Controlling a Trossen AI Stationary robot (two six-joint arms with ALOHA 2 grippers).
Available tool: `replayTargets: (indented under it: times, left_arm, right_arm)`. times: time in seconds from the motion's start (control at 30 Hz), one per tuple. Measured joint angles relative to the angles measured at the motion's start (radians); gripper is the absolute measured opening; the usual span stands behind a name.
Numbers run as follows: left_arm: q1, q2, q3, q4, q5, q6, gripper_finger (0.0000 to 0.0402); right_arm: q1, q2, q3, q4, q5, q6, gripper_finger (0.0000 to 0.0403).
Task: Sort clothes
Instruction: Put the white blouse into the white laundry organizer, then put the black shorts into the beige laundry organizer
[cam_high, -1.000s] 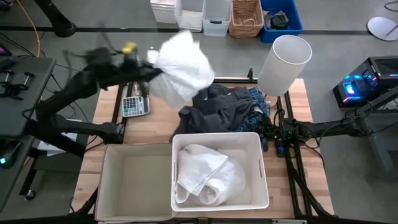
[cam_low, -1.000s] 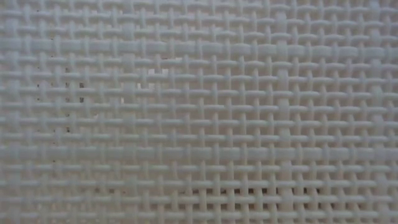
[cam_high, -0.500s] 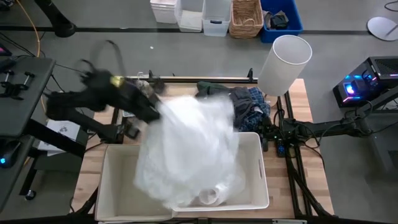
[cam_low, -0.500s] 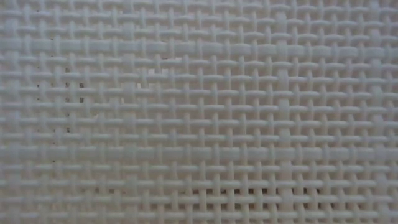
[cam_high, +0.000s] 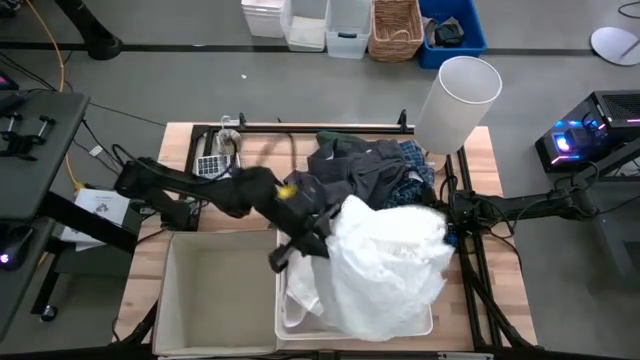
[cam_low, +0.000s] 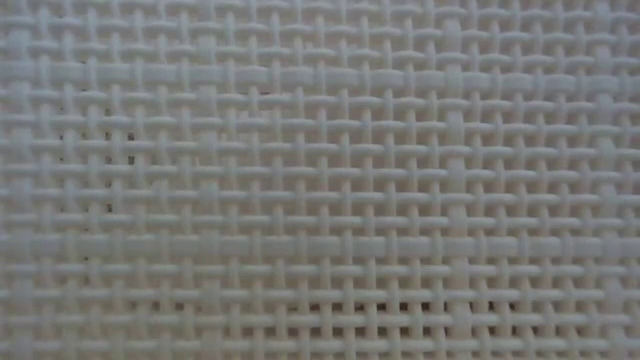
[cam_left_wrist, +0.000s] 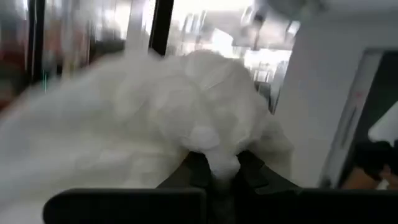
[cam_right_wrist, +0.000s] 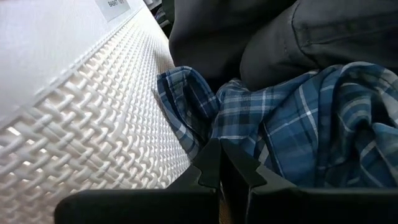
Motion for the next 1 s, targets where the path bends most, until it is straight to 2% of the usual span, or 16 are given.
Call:
replayTargets:
  times: [0.1, 0.27, 0.33, 0.47, 0.53, 0.67, 0.73, 0.87, 1.0]
  left_arm:
    - [0.0, 0.005, -0.001, -0.256, -0.026, 0.0, 0.0035]
    - [-0.013, 0.002, -0.001, -0.586, -0.142, 0.081, 0.0126]
    - [-0.023, 0.003, -0.001, -0.646, -0.144, 0.087, 0.0163]
    - [-0.036, -0.023, -0.001, -0.662, -0.126, 0.112, 0.0227]
    - [-0.034, -0.059, 0.011, -0.65, -0.174, 0.154, 0.0248]
    - [0.038, -0.105, 0.089, -0.644, -0.399, 0.257, 0.0268]
    - [0.123, -0.086, 0.121, -0.654, -0.392, 0.238, 0.0269]
    - [0.277, 0.017, 0.131, -0.72, -0.294, 0.178, 0.0269]
    - [0.312, 0.105, 0.131, -0.837, -0.27, 0.298, 0.027]
  right_arm:
    - [0.0, 0.0, 0.0, 0.0, 0.0, 0.0, 0.0]
    - [0.0, 0.0, 0.0, -0.003, 0.0, 0.0, 0.0]
    - [0.0, 0.0, 0.0, -0.003, 0.0, 0.0, 0.0]
    - [0.0, 0.0, 0.0, -0.003, 0.0, 0.0, 0.0]
    - [0.0, 0.0, 0.0, -0.006, 0.0, 0.0, 0.0]
    - [0.0, 0.0, 0.0, -0.01, 0.0, 0.0, 0.0]
    - [0.0, 0.0, 0.0, -0.011, 0.0, 0.0, 0.0]
    - [0.0, 0.0, 0.0, -0.012, 0.0, 0.0, 0.0]
    - [0.0, 0.0, 0.0, -0.016, 0.0, 0.0, 0.0]
